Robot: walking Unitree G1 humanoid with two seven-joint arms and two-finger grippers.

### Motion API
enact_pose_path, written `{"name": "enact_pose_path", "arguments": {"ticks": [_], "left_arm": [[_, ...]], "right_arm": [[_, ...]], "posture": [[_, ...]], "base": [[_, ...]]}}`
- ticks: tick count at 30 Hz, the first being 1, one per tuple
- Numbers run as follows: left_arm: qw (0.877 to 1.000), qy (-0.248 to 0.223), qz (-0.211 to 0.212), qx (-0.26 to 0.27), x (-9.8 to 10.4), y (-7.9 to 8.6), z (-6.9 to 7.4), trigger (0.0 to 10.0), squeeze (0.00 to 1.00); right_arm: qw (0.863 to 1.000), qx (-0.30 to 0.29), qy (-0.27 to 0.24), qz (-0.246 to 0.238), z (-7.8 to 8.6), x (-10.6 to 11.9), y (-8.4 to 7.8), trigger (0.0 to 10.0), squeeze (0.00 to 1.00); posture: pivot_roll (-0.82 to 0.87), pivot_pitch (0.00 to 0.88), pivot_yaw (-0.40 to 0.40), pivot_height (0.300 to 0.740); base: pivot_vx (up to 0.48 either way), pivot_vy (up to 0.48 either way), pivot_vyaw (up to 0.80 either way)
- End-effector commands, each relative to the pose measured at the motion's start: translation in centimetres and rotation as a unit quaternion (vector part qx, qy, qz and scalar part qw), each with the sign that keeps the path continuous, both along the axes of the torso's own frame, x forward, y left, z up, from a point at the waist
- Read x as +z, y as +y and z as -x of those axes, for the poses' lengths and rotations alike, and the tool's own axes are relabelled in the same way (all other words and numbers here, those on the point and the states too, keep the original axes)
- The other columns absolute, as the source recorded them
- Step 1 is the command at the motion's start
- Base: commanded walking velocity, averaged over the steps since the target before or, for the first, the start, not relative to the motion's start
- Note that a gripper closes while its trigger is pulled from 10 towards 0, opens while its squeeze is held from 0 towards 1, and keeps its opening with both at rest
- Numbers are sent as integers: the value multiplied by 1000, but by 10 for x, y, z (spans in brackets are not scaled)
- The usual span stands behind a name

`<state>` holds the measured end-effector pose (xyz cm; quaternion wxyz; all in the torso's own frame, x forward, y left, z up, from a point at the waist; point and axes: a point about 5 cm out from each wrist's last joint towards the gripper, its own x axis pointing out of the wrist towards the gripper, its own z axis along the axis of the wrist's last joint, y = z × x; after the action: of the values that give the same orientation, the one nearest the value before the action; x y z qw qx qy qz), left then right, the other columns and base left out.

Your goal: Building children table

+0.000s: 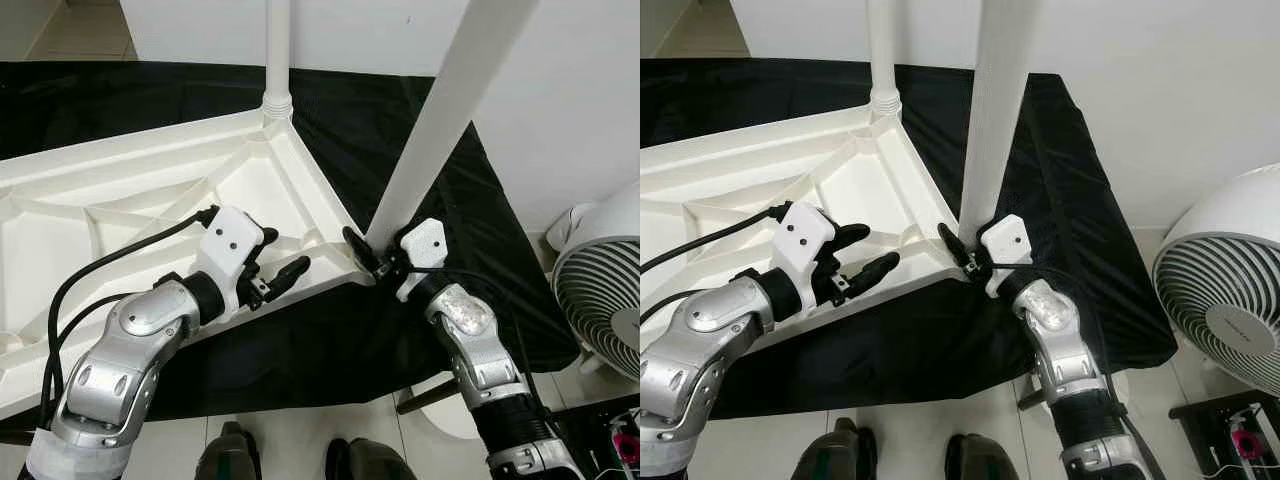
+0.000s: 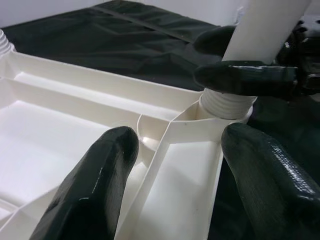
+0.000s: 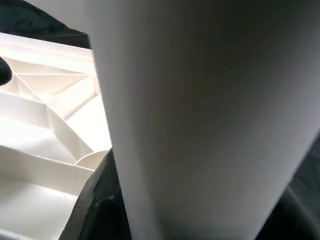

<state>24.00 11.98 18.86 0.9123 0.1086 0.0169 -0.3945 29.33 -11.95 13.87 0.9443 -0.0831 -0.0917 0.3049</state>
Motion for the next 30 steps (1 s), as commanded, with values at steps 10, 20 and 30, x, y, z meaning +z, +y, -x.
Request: {"name": "enact_pose_path", "arguments": {"ticks": [10, 20, 30], "left_arm": [[1000, -4, -5, 29, 1, 4, -1, 10000, 0], [1000, -4, -5, 28, 2, 4, 0, 10000, 0], [999, -6, -5, 33, 2, 5, 0, 10000, 0]], "right_arm": [[988, -45, 146, -22, -3, -38, -7, 10000, 0], [981, -63, 174, -54, -10, -36, -5, 10000, 0], [978, -75, 183, -64, -16, -34, -4, 10000, 0]], "posture": [[68, 121, -42, 740], [68, 122, -43, 740], [72, 121, -49, 740]], "base": [[0, 0, 0], [0, 0, 0], [0, 0, 0]]}}
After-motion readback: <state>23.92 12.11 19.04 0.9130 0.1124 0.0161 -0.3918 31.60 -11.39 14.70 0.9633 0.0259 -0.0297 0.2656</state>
